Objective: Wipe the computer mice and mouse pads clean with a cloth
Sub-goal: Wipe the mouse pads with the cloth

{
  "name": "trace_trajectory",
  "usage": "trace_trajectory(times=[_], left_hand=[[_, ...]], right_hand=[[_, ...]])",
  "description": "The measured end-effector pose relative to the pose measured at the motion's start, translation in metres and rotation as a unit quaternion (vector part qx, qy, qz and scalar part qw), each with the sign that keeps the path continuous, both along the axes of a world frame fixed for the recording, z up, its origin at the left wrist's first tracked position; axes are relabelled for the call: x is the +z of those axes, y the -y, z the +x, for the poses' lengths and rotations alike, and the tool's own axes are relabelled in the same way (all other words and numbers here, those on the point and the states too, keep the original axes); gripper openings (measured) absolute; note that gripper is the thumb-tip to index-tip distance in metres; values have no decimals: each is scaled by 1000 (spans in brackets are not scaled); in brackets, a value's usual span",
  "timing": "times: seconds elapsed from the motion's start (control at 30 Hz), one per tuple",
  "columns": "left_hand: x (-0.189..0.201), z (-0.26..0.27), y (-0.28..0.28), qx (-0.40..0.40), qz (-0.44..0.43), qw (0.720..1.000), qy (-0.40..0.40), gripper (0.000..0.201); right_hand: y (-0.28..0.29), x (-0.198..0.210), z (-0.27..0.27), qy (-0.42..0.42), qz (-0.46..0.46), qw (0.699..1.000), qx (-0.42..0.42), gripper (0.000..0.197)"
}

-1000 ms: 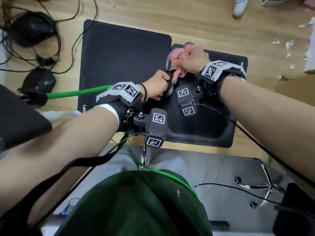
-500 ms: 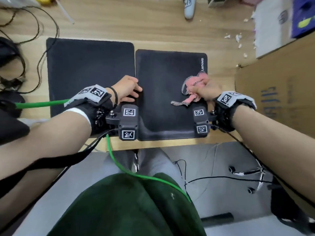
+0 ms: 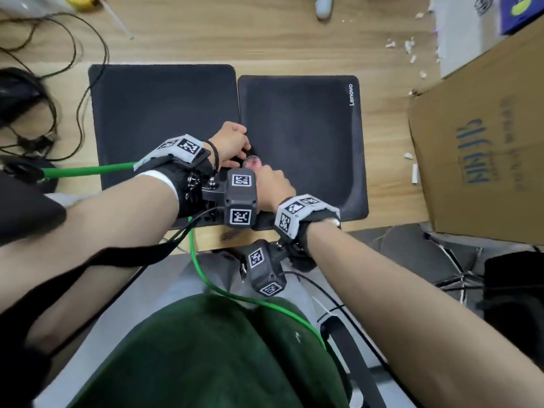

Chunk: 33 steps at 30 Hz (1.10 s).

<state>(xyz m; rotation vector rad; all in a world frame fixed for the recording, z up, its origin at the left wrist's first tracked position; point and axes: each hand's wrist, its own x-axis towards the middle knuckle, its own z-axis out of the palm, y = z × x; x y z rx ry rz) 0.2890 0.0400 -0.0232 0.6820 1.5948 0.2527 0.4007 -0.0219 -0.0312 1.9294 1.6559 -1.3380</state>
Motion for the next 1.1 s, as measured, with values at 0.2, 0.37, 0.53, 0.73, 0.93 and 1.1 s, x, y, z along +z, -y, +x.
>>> trace_trajectory(times=[0.2,0.37,0.53,0.73,0.93,1.1], left_hand=[[-1,6,-2,-16,10,999,-43,12],[-1,9,-1,-15,15,998,-64,25],[0,10,0,-44,19,997,-61,26],[-2,9,0,-84,16,995,-48,20],[-2,7,-2,-52,2,998,-40,12],[-2,5,-5,-18,-15,999,-34,14]], right_hand=[[11,8,57,38,-11,997,-59,47],[34,11,138,101,4,979,-177,47],[38,5,142,95,9,971,-218,57],[-7,0,132,77,26,976,-200,72],[-74,-8,121,55,51,984,-161,54],[-138,-12,98,40,87,985,-144,59]])
